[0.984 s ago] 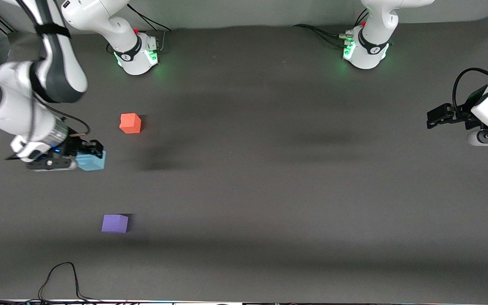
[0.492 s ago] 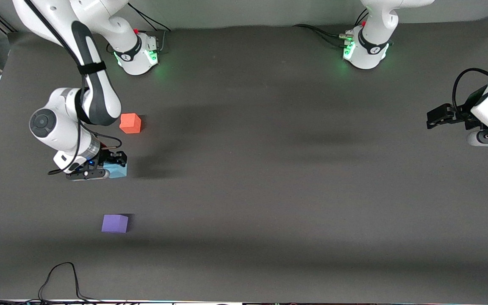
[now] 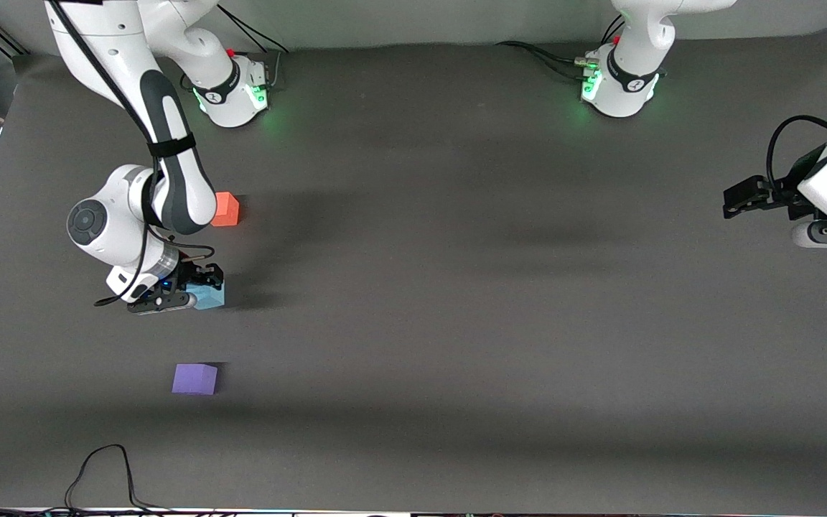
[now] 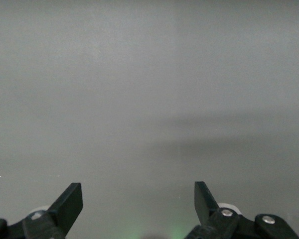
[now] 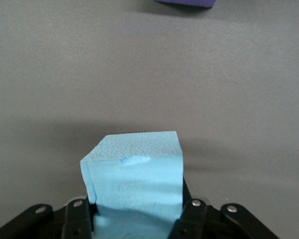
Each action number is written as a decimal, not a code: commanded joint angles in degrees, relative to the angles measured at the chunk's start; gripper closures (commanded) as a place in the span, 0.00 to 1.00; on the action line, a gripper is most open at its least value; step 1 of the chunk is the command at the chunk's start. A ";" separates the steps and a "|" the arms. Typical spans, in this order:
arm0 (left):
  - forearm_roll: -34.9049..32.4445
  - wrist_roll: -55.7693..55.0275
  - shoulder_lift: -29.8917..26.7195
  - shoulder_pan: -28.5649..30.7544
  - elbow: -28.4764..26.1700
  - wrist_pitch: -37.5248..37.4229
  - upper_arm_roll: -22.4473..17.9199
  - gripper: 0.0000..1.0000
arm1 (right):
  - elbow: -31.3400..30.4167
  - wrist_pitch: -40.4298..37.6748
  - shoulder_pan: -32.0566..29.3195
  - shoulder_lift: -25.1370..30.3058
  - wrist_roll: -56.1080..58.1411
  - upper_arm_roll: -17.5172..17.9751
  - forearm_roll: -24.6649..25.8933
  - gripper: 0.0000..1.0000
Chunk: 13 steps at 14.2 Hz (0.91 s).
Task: Place blue block between orange and purple blocks
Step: 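Lower the blue block between the orange and purple blocks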
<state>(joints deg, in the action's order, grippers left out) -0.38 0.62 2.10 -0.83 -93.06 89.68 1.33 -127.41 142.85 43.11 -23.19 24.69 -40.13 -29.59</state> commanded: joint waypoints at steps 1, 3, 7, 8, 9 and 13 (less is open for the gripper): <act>-0.59 1.05 -1.22 0.12 -0.98 0.32 0.16 0.00 | -0.73 3.38 0.48 -2.56 5.71 -0.48 -5.90 0.67; -0.67 1.05 -1.22 0.12 -0.98 0.32 0.16 0.00 | -0.82 4.63 0.48 -4.84 8.00 -0.48 -9.16 0.67; -0.58 1.05 -1.22 0.12 -0.98 0.32 0.16 0.00 | -0.82 4.63 0.57 -6.78 9.24 -0.39 -14.52 0.63; -0.58 1.05 -1.22 0.12 -0.98 0.32 0.16 0.00 | -0.82 4.63 0.57 -7.22 9.24 -0.39 -15.58 0.60; -0.67 1.05 -1.22 0.12 -0.98 0.32 0.16 0.00 | -0.82 4.63 0.57 -7.48 8.98 -0.39 -15.93 0.59; -0.58 1.05 -1.22 0.12 -0.98 0.32 0.16 0.00 | -0.65 4.45 0.57 -7.57 6.61 -0.39 -16.03 0.00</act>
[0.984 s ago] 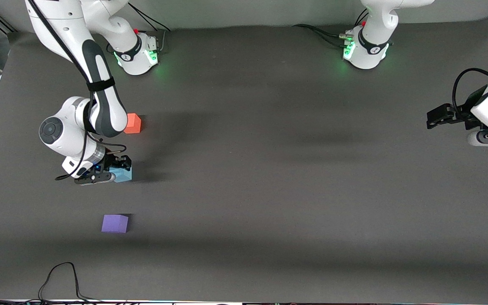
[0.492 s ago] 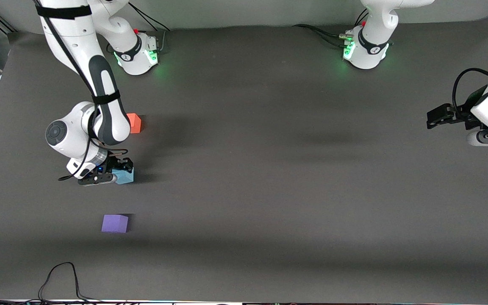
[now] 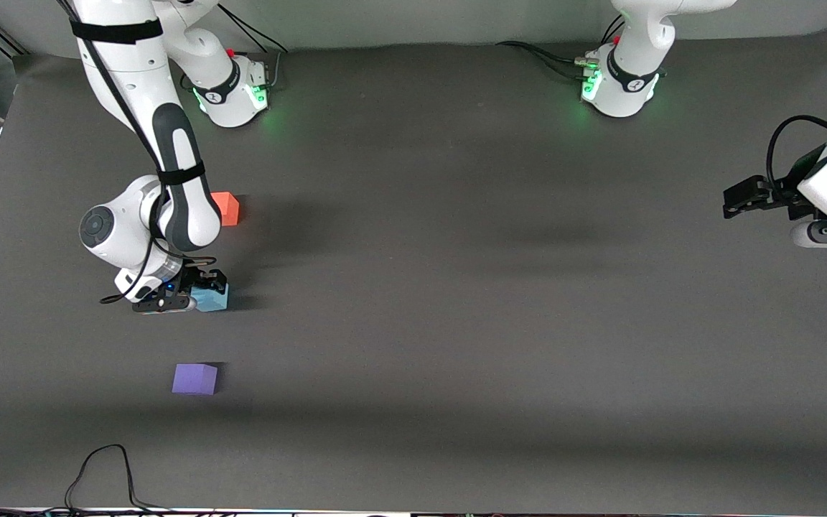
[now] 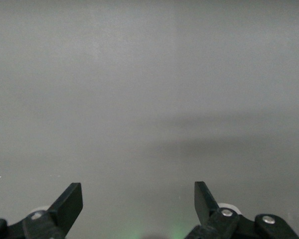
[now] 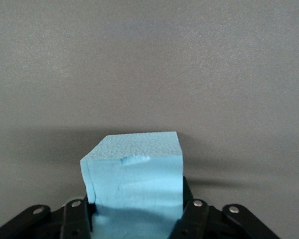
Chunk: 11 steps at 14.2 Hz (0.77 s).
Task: Place blue block between orange and purple blocks
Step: 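Lower the blue block between the orange and purple blocks, then open the right gripper and lift it away from the blue block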
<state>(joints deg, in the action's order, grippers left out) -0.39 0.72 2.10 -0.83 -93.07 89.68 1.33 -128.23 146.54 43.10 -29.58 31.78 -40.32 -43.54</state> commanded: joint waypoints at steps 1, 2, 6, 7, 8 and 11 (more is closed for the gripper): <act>-0.58 0.95 -1.13 0.12 -0.97 0.32 0.16 0.00 | 0.26 0.68 0.67 -1.09 -0.58 -0.19 -2.08 0.00; -0.66 0.95 -1.22 0.12 -0.97 0.32 0.16 0.00 | 0.52 0.50 0.67 -0.66 -0.76 -0.19 -2.08 0.00; -0.58 0.95 -1.13 0.12 -0.97 0.32 0.16 0.00 | 3.24 -7.46 0.94 2.42 -1.28 -2.03 -0.33 0.00; -0.58 0.95 -1.22 0.04 -0.97 0.32 0.16 0.00 | 4.64 -10.19 1.46 3.64 -1.63 -4.04 2.29 0.00; -0.58 0.95 -1.22 0.04 -0.97 0.32 0.16 0.00 | 6.22 -13.18 2.86 4.96 -3.64 -6.41 5.71 0.00; -0.66 0.95 -1.22 0.04 -0.97 0.23 0.16 0.00 | 10.18 -18.55 10.76 9.09 -11.64 -15.02 16.44 0.00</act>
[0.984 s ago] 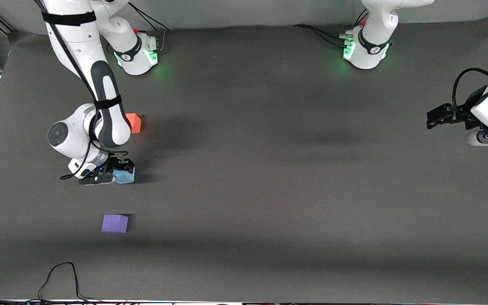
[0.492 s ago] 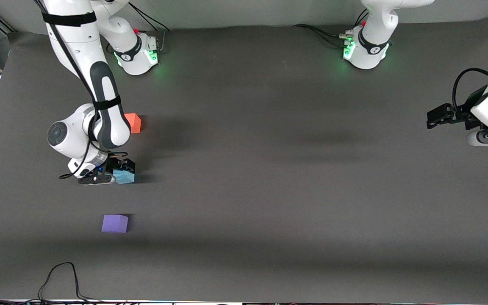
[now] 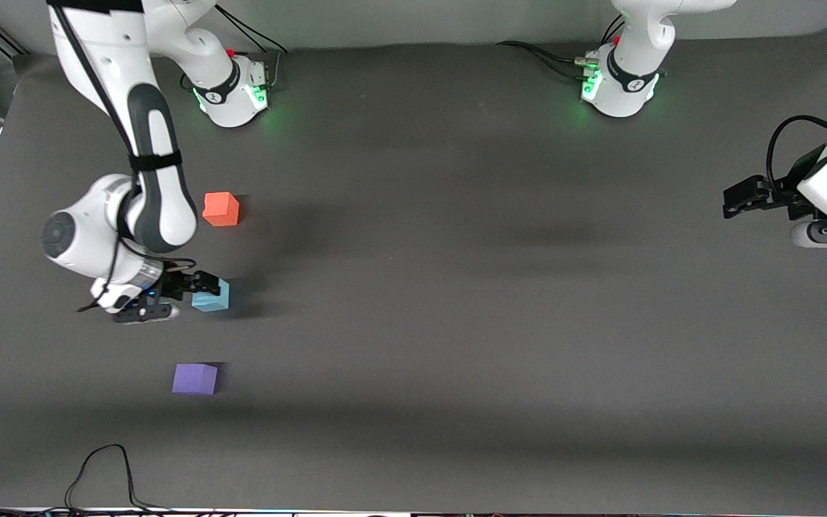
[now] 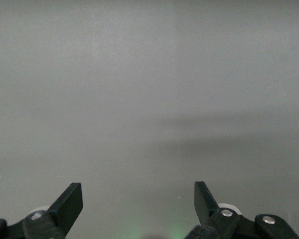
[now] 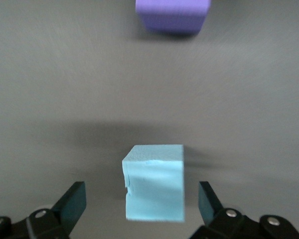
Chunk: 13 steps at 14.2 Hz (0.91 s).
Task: Place blue block between orange and purple blocks
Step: 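Open the right gripper and lift it away from the blue block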
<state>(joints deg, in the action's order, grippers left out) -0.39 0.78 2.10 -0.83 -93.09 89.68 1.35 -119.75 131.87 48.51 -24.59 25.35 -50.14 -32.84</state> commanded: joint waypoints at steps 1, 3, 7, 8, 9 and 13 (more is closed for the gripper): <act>-0.66 0.89 -1.22 0.04 -0.96 0.24 0.14 0.00 | 4.23 -7.47 7.28 4.63 -5.66 -7.58 6.99 0.00; -0.57 0.89 -1.22 0.04 -0.96 0.15 0.14 0.00 | 9.33 -15.90 10.36 4.81 -5.57 -12.68 7.09 0.00; -0.57 0.80 -1.22 -0.05 -0.96 0.15 0.14 0.00 | 21.20 -30.24 19.76 4.81 -8.37 -23.67 10.42 0.00; -0.57 0.80 -1.22 -0.05 -0.96 0.15 0.14 0.00 | 23.75 -32.97 20.56 4.73 -9.17 -24.65 10.52 0.00; -0.57 0.80 -1.22 -0.05 -0.96 0.15 0.14 0.00 | 26.03 -35.34 20.57 4.81 -9.53 -24.83 10.52 0.00; -0.57 0.80 -1.22 -0.05 -0.96 0.15 0.14 0.00 | 32.63 -42.46 20.57 4.81 -9.53 -26.59 10.96 0.00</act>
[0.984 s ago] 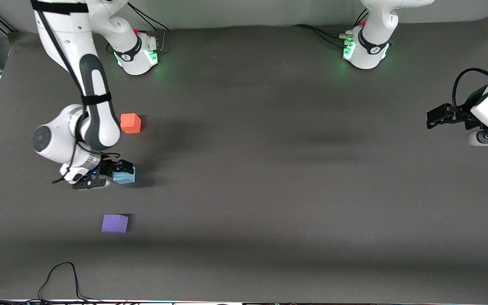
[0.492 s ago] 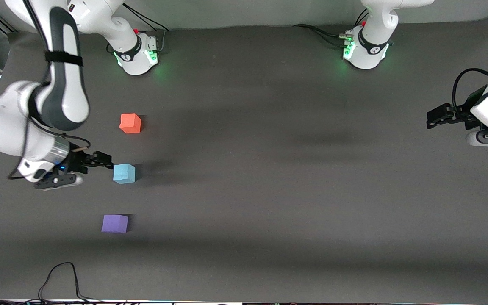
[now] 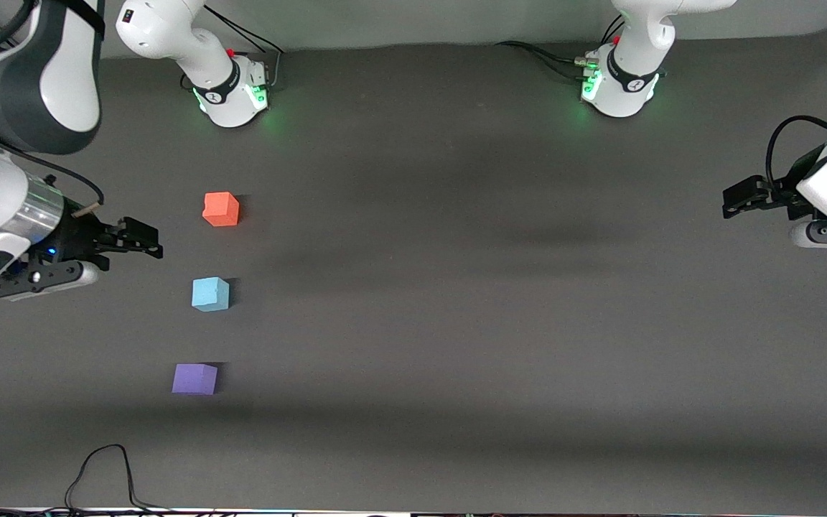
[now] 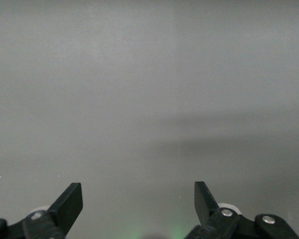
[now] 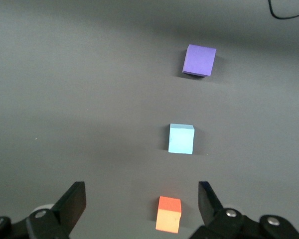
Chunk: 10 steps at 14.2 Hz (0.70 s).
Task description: Place blue block between orange and purple blocks
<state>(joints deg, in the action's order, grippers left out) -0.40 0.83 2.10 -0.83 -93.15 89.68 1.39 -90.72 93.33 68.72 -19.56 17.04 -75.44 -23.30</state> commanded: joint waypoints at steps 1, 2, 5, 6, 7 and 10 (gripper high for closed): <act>-0.57 0.75 -1.22 -0.05 -0.90 0.15 0.10 0.00 | 5.36 -4.91 0.36 -0.22 -1.30 -1.46 1.42 0.00; -0.57 0.75 -1.22 -0.05 -0.90 0.15 0.10 0.00 | 6.25 -5.70 -0.77 -0.30 -1.39 -0.77 1.42 0.00; -0.66 0.75 -1.13 -0.05 -0.98 0.24 0.10 0.00 | 7.57 -8.15 -5.50 -0.22 -1.13 2.38 1.94 0.00; -0.57 0.83 -1.13 -0.05 -0.98 0.24 0.10 0.00 | 9.75 -9.82 -9.79 -0.13 -1.13 6.40 2.29 0.00; -0.66 0.75 -1.22 -0.05 -1.07 0.24 0.10 0.00 | 11.77 -11.49 -13.58 0.13 -1.30 10.88 2.64 0.00; -0.66 0.84 -1.13 -0.05 -1.07 0.24 0.10 0.00 | 12.32 -12.30 -24.03 5.74 -5.16 25.36 7.37 0.00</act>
<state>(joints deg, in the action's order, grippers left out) -0.40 0.86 2.10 -0.83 -93.17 89.68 1.39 -79.59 82.70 50.97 -18.83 15.93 -60.00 -20.37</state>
